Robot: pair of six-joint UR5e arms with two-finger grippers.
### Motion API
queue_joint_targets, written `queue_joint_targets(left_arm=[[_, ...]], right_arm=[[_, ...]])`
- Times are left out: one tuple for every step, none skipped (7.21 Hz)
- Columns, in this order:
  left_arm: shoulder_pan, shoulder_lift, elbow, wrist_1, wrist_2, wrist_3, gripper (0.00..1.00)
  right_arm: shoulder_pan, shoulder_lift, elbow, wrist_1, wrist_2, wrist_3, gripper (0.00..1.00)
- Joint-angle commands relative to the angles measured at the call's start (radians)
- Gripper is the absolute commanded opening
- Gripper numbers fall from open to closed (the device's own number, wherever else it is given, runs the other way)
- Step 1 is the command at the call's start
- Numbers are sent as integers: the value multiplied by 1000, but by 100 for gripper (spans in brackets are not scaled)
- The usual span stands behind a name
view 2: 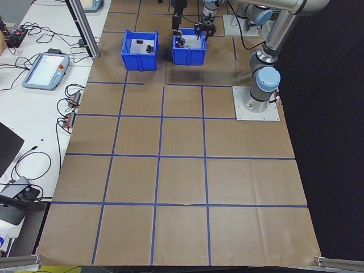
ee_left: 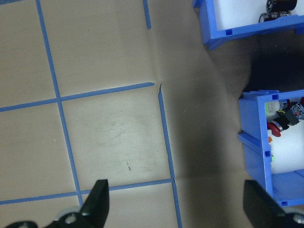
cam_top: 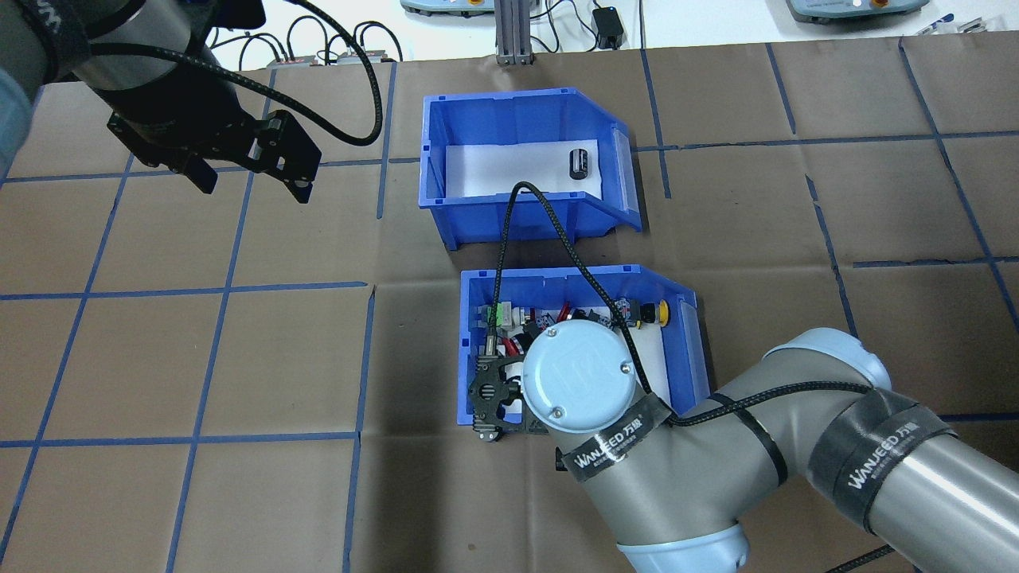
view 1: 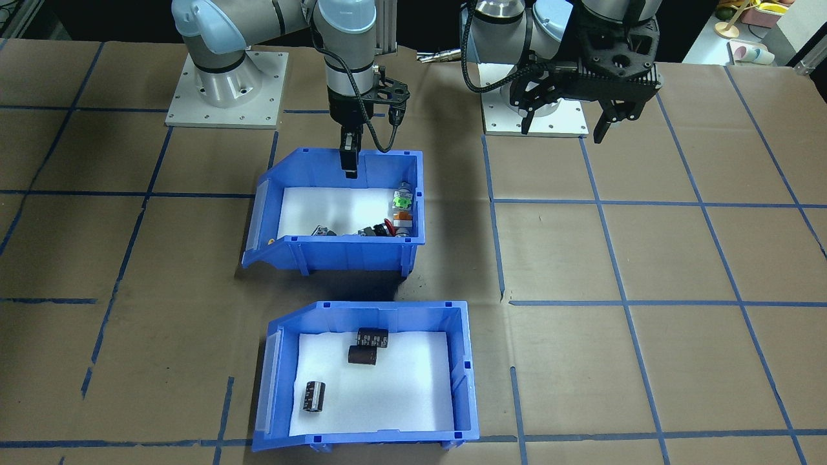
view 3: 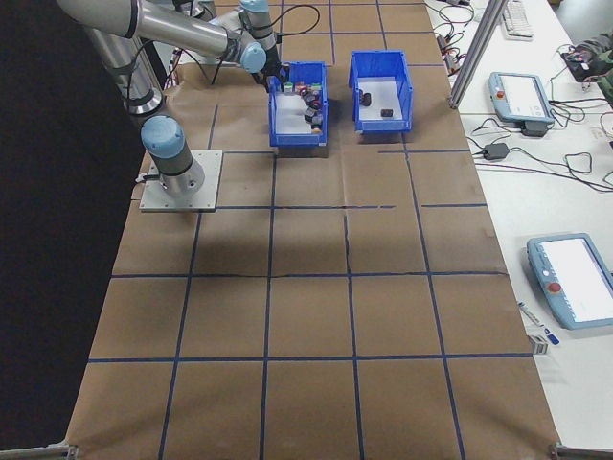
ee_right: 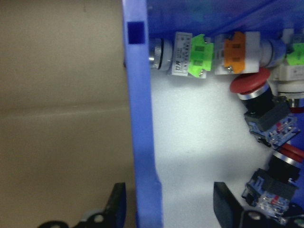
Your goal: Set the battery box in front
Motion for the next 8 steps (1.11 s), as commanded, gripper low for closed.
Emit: queue_joint_targets(left_arm=[[0,2,0,0,2,-1,100],[0,2,0,0,2,1,100],[0,2,0,0,2,-1,100],[0,2,0,0,2,-1,100],[0,2,0,0,2,-1,100],[0,2,0,0,2,-1,100],[2,2,0,0,2,-1,100],[0,2,0,0,2,-1,100]], right_arm=[[-41,-67,-105,153,-3,2,100],[-117,-73,-192,282,1,2,100],[-214,-73,-284,364,12,22,100],[-306,-70,-355,369,11,77,100],[-378,-70,-396,372,11,261,100],[-427,-70,-419,403,12,436,100],[-464,-61,-442,403,12,637,100],[-484,-37,-469,402,11,810,100]])
